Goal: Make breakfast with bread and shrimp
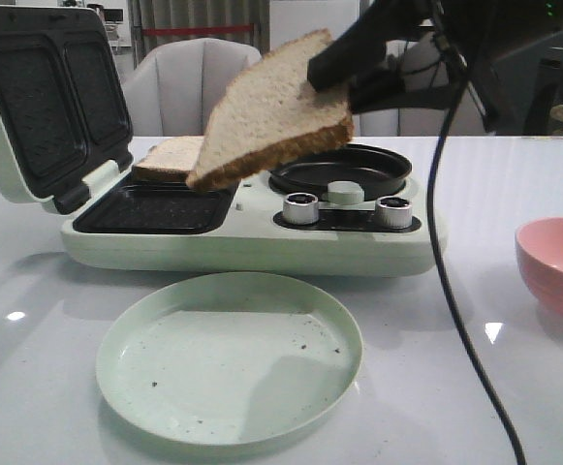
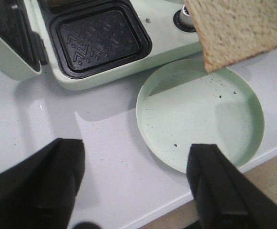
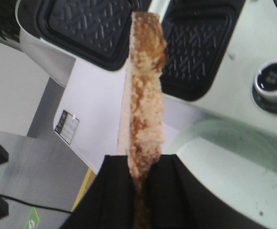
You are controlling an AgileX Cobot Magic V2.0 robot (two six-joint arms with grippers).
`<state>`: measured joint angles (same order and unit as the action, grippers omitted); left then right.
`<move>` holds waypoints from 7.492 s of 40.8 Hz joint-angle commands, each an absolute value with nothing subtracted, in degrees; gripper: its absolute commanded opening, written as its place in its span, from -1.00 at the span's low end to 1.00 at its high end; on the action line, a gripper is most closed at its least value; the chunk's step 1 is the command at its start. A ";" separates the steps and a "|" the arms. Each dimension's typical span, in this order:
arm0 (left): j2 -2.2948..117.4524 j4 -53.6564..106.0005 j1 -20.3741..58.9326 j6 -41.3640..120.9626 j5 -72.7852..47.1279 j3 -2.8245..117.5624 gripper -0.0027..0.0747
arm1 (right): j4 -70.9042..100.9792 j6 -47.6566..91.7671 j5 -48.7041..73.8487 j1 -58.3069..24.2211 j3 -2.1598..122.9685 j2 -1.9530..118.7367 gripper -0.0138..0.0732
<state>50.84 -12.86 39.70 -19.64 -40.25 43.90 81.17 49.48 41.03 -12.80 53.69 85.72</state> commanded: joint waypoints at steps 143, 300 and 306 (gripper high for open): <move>78.16 -0.39 -1.92 3.44 -57.03 74.71 -0.67 | -1.83 -1.61 45.52 -21.69 43.54 48.25 0.48; 52.03 0.92 33.83 -3.71 -42.70 49.18 -0.67 | -5.71 -2.72 45.85 -9.31 48.19 55.43 0.48; 52.03 0.92 33.83 -3.71 -42.70 49.18 -0.67 | -5.27 -2.67 46.17 1.10 52.04 61.82 0.48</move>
